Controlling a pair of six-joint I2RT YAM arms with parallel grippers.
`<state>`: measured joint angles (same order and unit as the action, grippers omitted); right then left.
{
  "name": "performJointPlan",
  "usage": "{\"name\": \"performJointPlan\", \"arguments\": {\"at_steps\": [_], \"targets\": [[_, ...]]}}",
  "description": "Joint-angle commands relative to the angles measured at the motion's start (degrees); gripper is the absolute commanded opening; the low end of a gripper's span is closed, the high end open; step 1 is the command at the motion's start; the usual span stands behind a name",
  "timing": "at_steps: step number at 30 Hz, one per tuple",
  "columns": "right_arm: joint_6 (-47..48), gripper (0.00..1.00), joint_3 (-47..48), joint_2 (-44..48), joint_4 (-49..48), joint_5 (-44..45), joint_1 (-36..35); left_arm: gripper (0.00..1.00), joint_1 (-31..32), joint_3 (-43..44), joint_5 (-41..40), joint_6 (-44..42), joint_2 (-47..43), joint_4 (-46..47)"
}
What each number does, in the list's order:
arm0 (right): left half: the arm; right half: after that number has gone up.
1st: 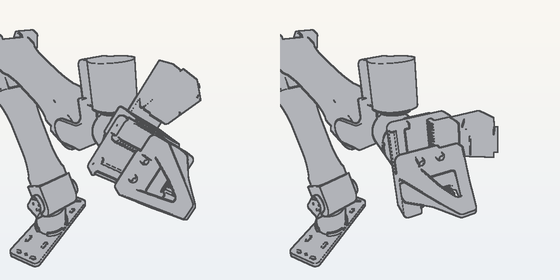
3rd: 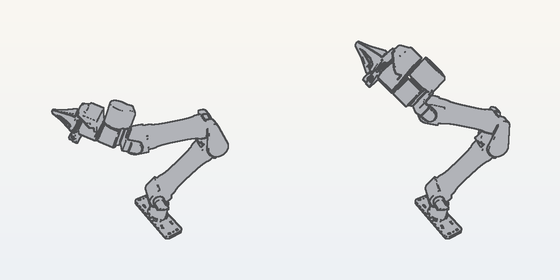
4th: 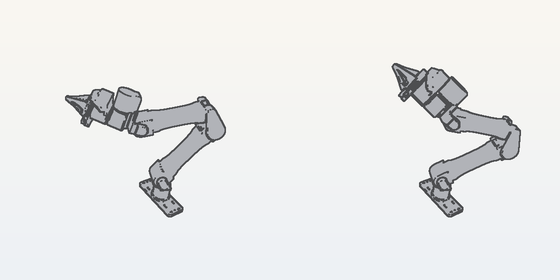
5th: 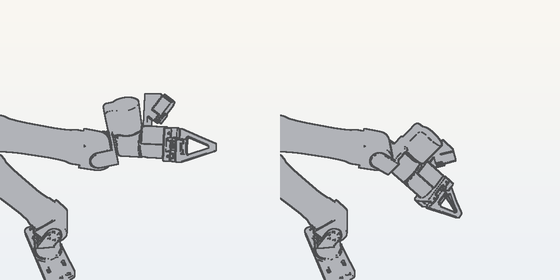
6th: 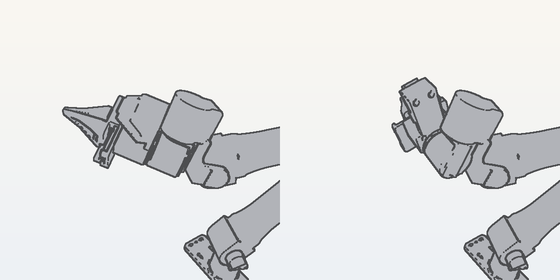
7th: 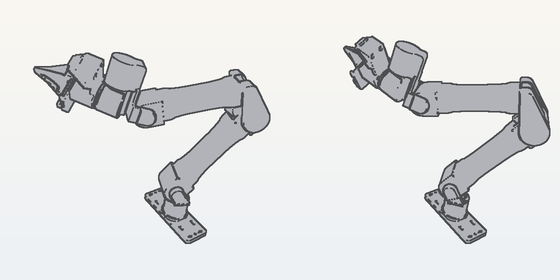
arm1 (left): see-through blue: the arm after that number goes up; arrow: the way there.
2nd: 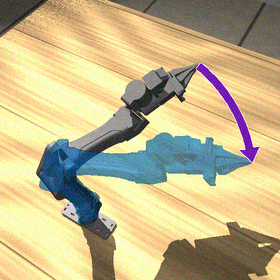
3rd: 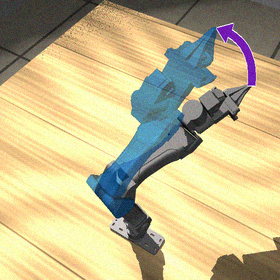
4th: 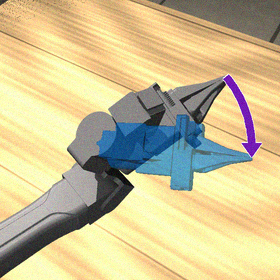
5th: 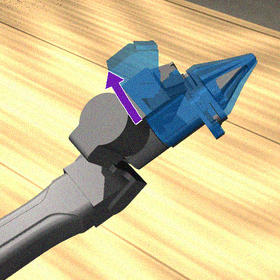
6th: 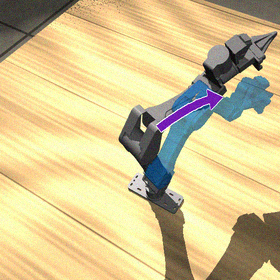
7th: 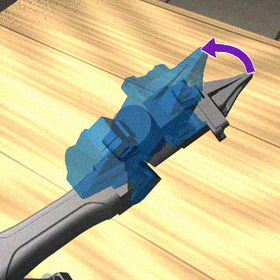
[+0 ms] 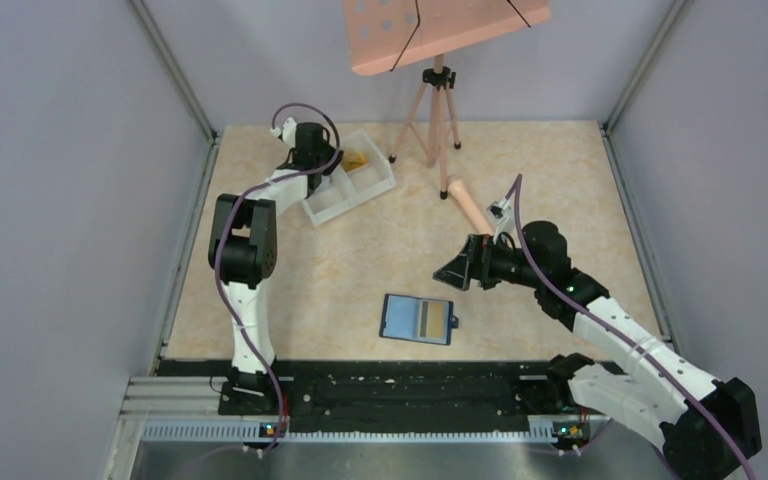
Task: Take the credit cards out of the card holder
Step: Place the credit card in the storage box.
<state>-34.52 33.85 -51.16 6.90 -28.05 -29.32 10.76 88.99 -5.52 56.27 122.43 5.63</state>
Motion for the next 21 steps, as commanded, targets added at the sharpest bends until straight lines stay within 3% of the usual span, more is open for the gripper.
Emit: {"name": "performJointPlan", "arguments": {"at_steps": [1,21], "targets": [[0.77,0.94,2.72,0.02,-1.15,0.52,0.37,0.0,-0.22,0.47,-2.7,1.23,-1.85,0.83],[0.77,0.94,3.25,-0.84,-1.1,0.46,0.43,0.19,-0.22,3.01,-2.22,-0.39,-2.29,-1.22]]}}
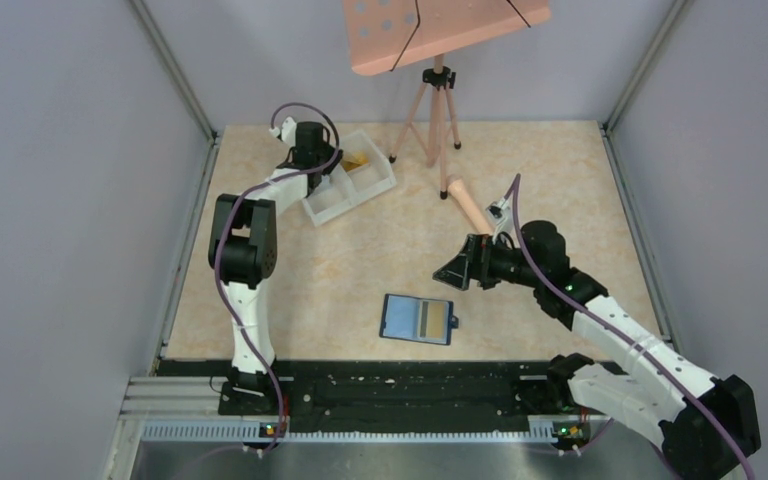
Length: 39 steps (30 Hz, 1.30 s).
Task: Take the credit cards out of the card holder
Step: Place the credit card in the storage box.
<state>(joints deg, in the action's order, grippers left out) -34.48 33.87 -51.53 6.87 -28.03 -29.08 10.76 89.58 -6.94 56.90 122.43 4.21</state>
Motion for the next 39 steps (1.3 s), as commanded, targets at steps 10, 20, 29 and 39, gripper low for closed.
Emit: {"name": "performJointPlan", "arguments": {"at_steps": [10,20,29,39], "targets": [[-0.42,0.94,2.57,-0.64,-1.12,-0.27,0.25,0.25,-0.22,3.3,-3.81,-4.41,-5.31,-0.85],[-1.28,0.94,1.86,-0.31,-1.08,-0.48,0.2,0.3,-0.22,3.72,-5.24,-6.34,-6.9,-1.69],[-4.8,0.93,-0.29,-0.41,-1.75,0.42,0.25,0.31,-0.13,-2.85,1.76,-13.07,-17.23,-9.02],[-8.76,0.87,-2.85,-0.37,0.58,3.79,0.18,0.32,2.95,-23.73,18.95,-18.35,-37.05,-18.09]]}}
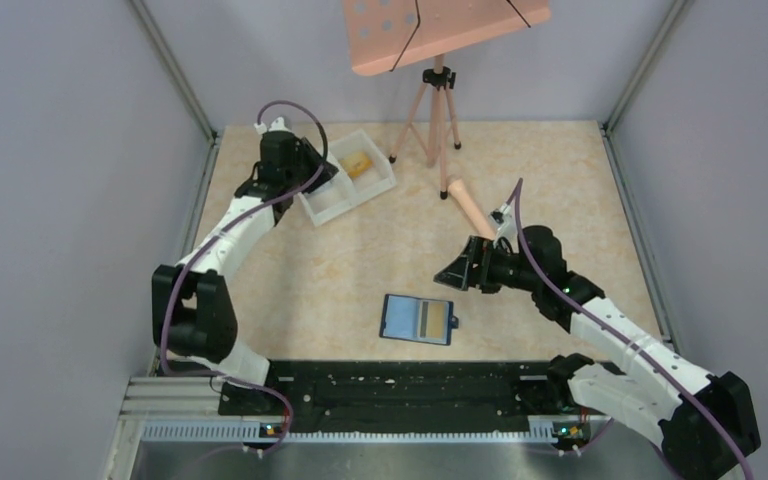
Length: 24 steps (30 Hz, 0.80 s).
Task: Take the credit cards out of the card holder
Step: Place the credit card in the storage box, then remove the credit card from the card holder.
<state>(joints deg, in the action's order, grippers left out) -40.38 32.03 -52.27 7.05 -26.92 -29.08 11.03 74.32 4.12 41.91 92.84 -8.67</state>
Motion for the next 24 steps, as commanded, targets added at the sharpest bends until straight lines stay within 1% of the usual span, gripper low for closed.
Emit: {"name": "performJointPlan", "arguments": {"at_steps": [1,2,4,7,8,9,11,14,17,20,24], "targets": [[-3.66,0.86,-1.59,0.44,0.76,3.25,0.24,0.32,4.0,-11.57,7.96,-3.94,-10.03,-5.7],[-4.35,0.84,-2.25,0.51,0.9,3.71,0.19,0.32,5.47,-14.37,8.0,-4.42,-12.51,-6.19],[-5.54,0.75,-3.6,0.78,0.91,3.71,0.2,0.32,8.2,-19.85,8.67,-4.5,-17.33,-6.99],[-6.47,0.66,-5.51,1.03,0.48,3.58,0.25,0.33,12.46,-27.7,10.85,-3.45,-23.79,-6.15],[-6.83,0.61,-6.03,1.01,0.08,3.54,0.23,0.33,13.31,-29.9,11.23,-2.16,-26.39,-5.73],[-7.18,0.54,-6.62,0.94,-0.23,3.52,0.23,0.34,13.99,-31.96,12.03,-1.17,-28.17,-5.15],[-7.99,0.47,-7.29,0.47,-0.55,3.56,0.18,0.36,15.2,-36.5,12.78,0.58,-31.46,-3.58],[-9.26,0.45,-8.21,-0.53,-0.61,4.12,-0.05,0.37,16.7,-40.8,12.03,1.78,-34.33,-2.69],[-11.1,0.39,-9.48,-1.16,-2.41,4.42,-1.57,0.38,17.61,-44.53,14.93,2.67,-34.74,0.7],[-12.2,0.38,-9.48,-1.74,-3.48,5.57,-3.85,0.37,19.09,-47.03,17.93,4.45,-33.95,5.5],[-13.81,0.38,-8.93,-2.89,-4.92,7.11,-6.96,0.37,21.43,-47.04,18.1,4.63,-30.82,8.08]]}}
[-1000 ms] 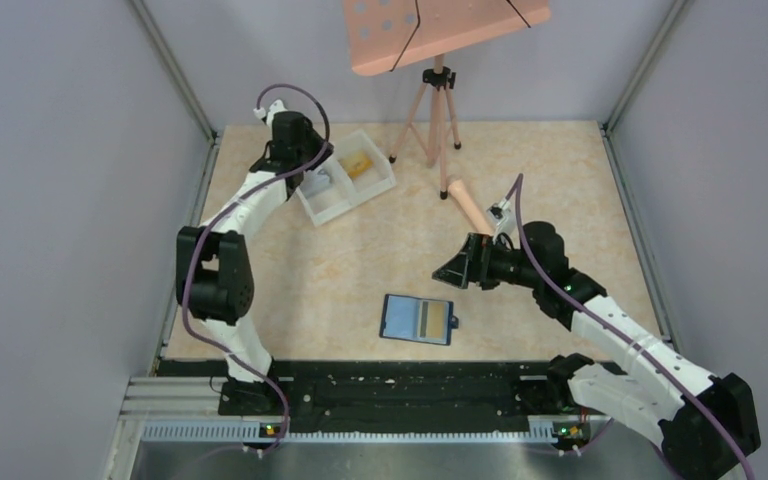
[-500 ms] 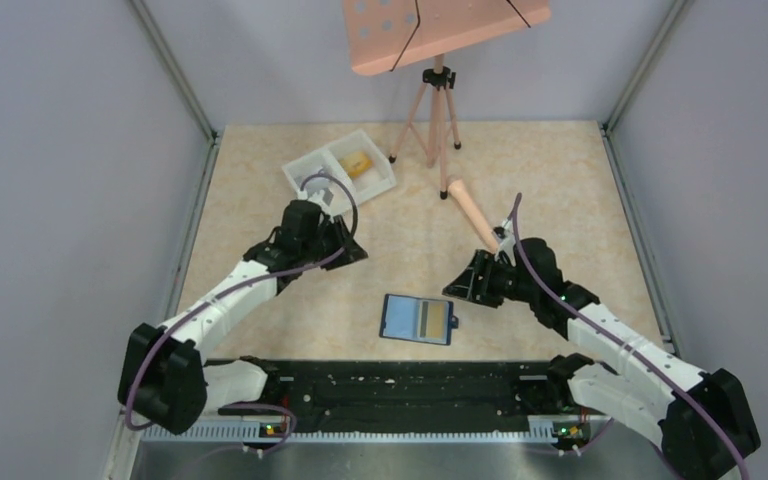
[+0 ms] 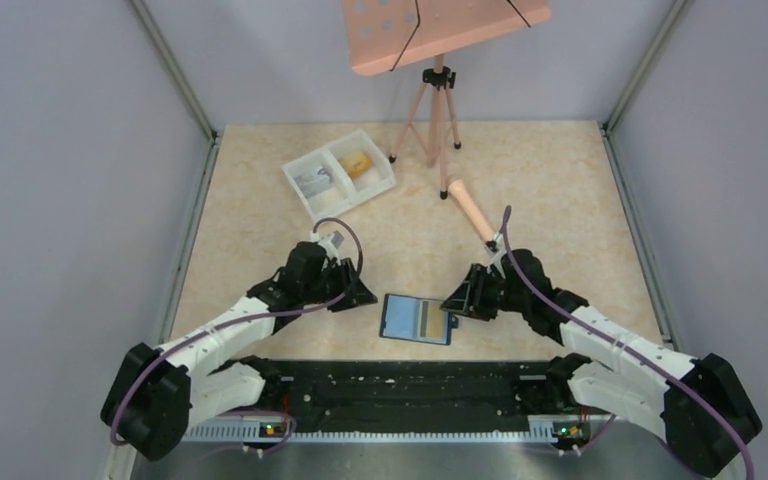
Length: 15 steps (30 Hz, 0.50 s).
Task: Take the credit cards out of the card holder
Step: Remove the credit card from the card holder.
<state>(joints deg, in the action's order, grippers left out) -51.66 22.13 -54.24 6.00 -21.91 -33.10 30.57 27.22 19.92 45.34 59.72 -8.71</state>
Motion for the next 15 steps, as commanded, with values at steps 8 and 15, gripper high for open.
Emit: {"name": "performJointPlan", "arguments": {"at_steps": [8,15], "targets": [[-4.18,0.51,0.87,-3.74,-3.6,6.49,-6.36,0.36,4.53,0.26,4.56,1.79,9.58,14.09],[-4.44,0.47,-1.82,-5.19,-9.89,6.08,-6.45,0.32,6.98,0.52,5.9,3.24,14.01,19.02]]}}
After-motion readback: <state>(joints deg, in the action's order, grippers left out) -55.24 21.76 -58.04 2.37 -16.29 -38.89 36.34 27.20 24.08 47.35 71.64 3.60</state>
